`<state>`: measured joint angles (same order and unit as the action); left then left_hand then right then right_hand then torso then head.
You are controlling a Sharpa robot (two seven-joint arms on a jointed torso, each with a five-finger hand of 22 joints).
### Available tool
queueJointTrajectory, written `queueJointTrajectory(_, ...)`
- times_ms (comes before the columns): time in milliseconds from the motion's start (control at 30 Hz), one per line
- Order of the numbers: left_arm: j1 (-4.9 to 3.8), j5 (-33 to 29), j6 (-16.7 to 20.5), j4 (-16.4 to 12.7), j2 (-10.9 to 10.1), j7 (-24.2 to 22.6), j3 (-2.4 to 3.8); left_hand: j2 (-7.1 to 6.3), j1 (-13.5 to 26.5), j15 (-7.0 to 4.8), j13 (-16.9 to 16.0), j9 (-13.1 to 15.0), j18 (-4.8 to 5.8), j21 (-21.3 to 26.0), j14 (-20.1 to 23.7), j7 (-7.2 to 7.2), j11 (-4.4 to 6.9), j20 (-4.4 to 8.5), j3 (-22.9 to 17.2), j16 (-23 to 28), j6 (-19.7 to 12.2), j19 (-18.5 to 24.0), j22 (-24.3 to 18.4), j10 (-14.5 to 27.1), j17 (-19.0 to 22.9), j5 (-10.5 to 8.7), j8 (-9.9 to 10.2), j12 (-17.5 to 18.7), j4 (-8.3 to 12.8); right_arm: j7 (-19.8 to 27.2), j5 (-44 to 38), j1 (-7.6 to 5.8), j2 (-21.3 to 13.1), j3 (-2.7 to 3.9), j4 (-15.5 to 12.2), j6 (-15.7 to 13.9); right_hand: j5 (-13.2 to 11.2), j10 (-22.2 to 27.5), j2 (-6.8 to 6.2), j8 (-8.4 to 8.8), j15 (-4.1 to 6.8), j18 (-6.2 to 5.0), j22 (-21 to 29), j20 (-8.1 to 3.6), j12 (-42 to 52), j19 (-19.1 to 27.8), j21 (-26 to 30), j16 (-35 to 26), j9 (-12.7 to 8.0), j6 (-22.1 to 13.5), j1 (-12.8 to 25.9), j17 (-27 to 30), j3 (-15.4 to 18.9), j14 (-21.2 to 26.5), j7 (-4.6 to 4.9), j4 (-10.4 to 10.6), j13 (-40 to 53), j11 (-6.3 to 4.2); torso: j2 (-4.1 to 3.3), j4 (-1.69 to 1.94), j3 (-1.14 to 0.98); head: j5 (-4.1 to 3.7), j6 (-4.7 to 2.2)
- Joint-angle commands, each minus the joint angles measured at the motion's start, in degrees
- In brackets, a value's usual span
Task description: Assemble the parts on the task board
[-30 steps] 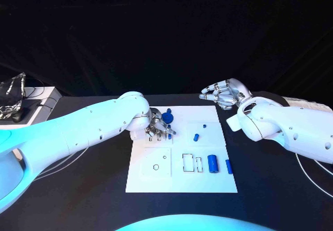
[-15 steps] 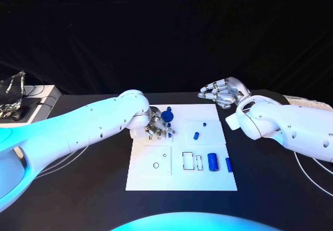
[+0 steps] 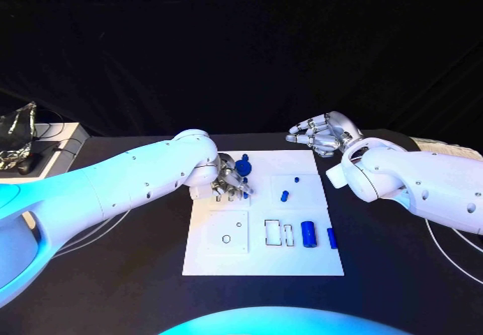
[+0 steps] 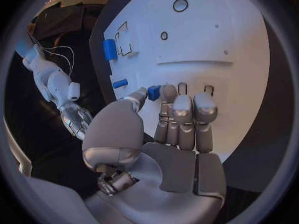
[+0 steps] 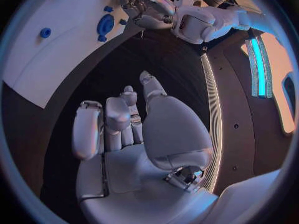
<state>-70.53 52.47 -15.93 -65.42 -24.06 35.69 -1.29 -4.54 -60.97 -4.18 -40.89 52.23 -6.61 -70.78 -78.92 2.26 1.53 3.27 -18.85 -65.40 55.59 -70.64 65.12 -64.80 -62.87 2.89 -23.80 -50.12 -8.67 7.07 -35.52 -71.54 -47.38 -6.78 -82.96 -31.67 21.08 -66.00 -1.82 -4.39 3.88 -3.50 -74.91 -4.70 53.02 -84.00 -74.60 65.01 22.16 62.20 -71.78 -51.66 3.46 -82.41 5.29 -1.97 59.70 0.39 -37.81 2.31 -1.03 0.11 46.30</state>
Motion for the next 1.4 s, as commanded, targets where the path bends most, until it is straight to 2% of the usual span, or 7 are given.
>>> queueJointTrajectory(33, -0.03, -0.62, 0.24, -0.03, 0.22, -1.06, 0.0, 0.92, 0.34, -0.07, 0.11, 0.03, 0.69, 0.42, 0.37, -0.09, -0.01, 0.09, 0.44, 0.34, -0.02, -0.04, 0.26, 0.57, 0.08, -0.01, 0.33, -0.15, 1.52, 0.17, -0.66, 0.09, 0.13, 0.01, 0.06, 1.17, 0.24, 0.32, -0.07, 0.2, 0.07, 0.13, -11.04, -0.05, -0.05, -4.58, 0.09, -0.27, -0.05, -0.04, 0.3, -0.06, -0.1, -0.11, 0.48, 0.3, 0.05, -0.22, -0.03, 0.02, -0.02, 0.1, 0.15)
queueJointTrajectory(367, -0.02, -0.81, 0.11, 0.18, 0.47, -1.4, -0.01, 2.36, -1.12, -0.11, 0.18, -0.23, 0.71, 0.94, 0.52, -0.19, 0.09, 0.12, -0.63, 0.46, -0.22, 0.09, 0.41, 0.77, 0.24, 0.0, 0.72, -0.11, 3.78, 0.14, -0.68, 0.14, 0.26, 0.01, 0.09, 1.45, 0.32, 0.25, 0.0, 0.28, 0.07, 0.13, -11.05, -0.04, 0.05, -4.58, 0.07, -0.26, -0.23, -0.09, 0.31, -0.06, -0.06, -0.12, 0.53, 0.21, 0.14, -0.2, 0.02, -0.01, 0.0, 0.04, 0.32)
queueJointTrajectory(767, -0.02, -1.43, -0.92, 0.23, 0.25, -1.76, -0.01, 4.52, -3.37, -0.14, 0.53, -1.87, 0.86, 1.34, 0.66, -0.03, 0.13, 0.32, -9.54, 0.56, -0.34, 0.14, 0.83, 0.87, 0.34, 0.03, 2.57, 0.47, 10.39, 0.14, -0.7, 0.14, 0.25, 0.01, 0.13, 1.62, 0.33, 0.24, 0.03, 0.31, 0.04, 0.12, -11.04, -0.03, 0.06, -4.58, 0.1, -0.24, -0.33, -0.13, 0.34, -0.1, -0.05, -0.12, 0.56, 0.2, 0.17, -0.17, 0.03, 0.0, 0.04, 0.1, 0.55)
queueJointTrajectory(1000, -0.03, -2.06, -0.09, -0.05, -0.09, -2.37, 0.0, 4.27, -2.1, -0.09, 0.92, -1.25, 1.05, 1.45, 0.58, 0.18, 0.07, 0.55, -15.23, 0.49, -0.6, 0.09, 1.22, 0.44, 0.25, 0.17, 2.26, 0.96, 13.27, 0.13, -0.7, 0.15, 0.24, 0.01, 0.23, 1.67, 0.28, 0.22, 0.09, 0.32, 0.02, 0.12, -11.05, -0.01, 0.09, -4.58, 0.07, -0.25, -0.53, -0.16, 0.52, -0.07, 0.02, -0.11, 0.59, 0.28, 0.22, -0.15, 0.04, 0.03, -0.01, 0.13, 0.67)
queueJointTrajectory(1167, -0.02, -3.17, 1.53, -0.54, -0.61, -2.8, 0.02, 3.91, -1.52, -0.17, 1.16, -0.93, 1.17, 1.34, 0.17, 0.14, 0.16, 0.74, -16.99, 0.08, -0.38, -0.26, 1.72, -0.1, -0.19, 0.42, 2.07, 1.2, 14.47, 0.17, -0.7, 0.16, 0.21, 0.01, 0.29, 1.68, 0.29, 0.23, 0.1, 0.35, 0.02, 0.12, -11.05, 0.0, 0.08, -4.58, 0.07, -0.25, -0.61, -0.2, 0.58, -0.06, 0.05, -0.11, 0.6, 0.31, 0.21, -0.15, 0.08, 0.05, -0.01, 0.14, 0.65)
queueJointTrajectory(1233, -0.02, -3.91, 2.28, -1.0, -0.99, -2.9, 0.03, 3.69, -1.48, -0.24, 1.25, -0.89, 1.25, 1.12, -0.1, 0.09, 0.25, 0.82, -17.41, -0.23, -0.17, -0.54, 2.07, -0.39, -0.5, 1.18, 2.03, 1.24, 14.8, 0.18, -0.7, 0.16, 0.2, 0.01, 0.32, 1.69, 0.27, 0.24, 0.08, 0.38, 0.01, 0.12, -11.04, 0.01, 0.05, -4.58, 0.09, -0.27, -0.74, -0.25, 0.62, -0.04, 0.08, -0.11, 0.64, 0.32, 0.2, -0.13, 0.1, 0.06, -0.02, 0.19, 0.63)
queueJointTrajectory(1400, -0.02, -5.29, 4.63, -2.9, -2.55, -2.88, 0.09, 2.73, -1.02, -0.41, 1.65, -0.75, 1.45, 0.68, -0.51, -0.09, 0.49, 1.09, -17.39, -0.74, 0.41, -1.09, 2.73, -1.29, -1.11, 6.52, 1.92, 1.46, 15.24, 0.21, -0.7, 0.21, 0.14, 0.01, 0.37, 1.73, 0.31, 0.23, 0.06, 0.39, 0.0, 0.11, -11.04, 0.02, 0.06, -4.58, 0.11, -0.29, -0.84, -0.29, 0.58, -0.02, 0.08, -0.09, 0.65, 0.29, 0.21, -0.12, 0.2, 0.06, -0.06, 0.34, 0.61)
